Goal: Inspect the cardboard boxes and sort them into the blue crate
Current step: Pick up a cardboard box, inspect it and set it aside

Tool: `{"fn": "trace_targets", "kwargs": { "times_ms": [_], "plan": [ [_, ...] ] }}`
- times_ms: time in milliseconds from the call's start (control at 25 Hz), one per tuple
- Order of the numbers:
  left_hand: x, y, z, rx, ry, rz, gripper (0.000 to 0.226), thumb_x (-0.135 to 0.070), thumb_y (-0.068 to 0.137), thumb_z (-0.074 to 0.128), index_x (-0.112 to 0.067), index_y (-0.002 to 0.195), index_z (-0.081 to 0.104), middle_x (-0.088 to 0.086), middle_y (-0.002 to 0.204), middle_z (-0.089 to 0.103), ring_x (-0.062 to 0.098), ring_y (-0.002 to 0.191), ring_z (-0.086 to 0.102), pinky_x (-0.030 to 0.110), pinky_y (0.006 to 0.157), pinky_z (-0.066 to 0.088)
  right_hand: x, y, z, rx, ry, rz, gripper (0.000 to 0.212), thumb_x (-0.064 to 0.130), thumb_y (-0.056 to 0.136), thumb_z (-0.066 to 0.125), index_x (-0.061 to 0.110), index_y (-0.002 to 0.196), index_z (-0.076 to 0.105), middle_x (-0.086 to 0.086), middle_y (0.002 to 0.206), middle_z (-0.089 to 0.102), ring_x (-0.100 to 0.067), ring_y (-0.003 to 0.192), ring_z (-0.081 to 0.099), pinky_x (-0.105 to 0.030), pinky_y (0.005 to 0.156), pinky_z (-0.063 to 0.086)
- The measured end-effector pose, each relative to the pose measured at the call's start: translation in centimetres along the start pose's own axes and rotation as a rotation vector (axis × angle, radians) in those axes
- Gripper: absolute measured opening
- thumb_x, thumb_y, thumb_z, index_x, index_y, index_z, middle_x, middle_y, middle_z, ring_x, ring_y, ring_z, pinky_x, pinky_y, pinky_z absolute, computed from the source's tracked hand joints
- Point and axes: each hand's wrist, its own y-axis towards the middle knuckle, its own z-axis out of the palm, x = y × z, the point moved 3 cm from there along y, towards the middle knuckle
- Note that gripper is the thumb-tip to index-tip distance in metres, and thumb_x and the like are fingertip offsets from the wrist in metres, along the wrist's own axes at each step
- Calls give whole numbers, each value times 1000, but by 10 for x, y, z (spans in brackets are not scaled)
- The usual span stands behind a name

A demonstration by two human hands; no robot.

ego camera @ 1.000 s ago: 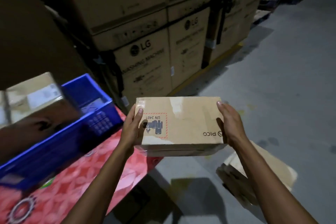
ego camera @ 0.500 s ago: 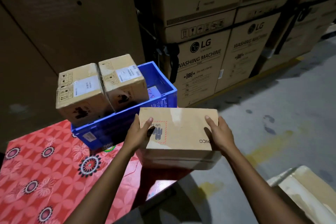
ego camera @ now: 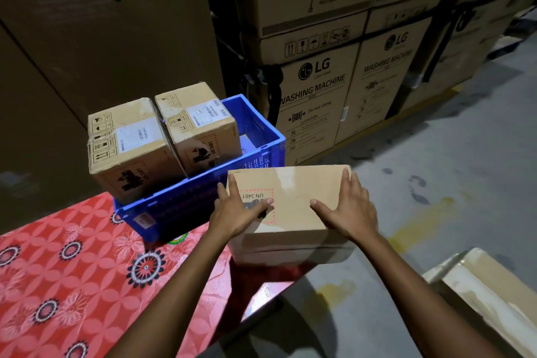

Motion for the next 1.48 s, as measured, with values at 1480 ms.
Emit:
{"fn": "trace_targets", "kwargs": {
  "times_ms": [1480],
  "plan": [
    [-26, 40, 7, -193, 211, -58, 96, -87, 81, 42, -29, 156, 24, 22, 152, 29, 47, 125, 49, 51, 95, 47, 23, 44, 10, -53, -27, 291, 98, 86, 86, 39, 28, 162, 18, -24, 150, 38, -41, 134, 43, -53, 105, 40]
  ]
}}
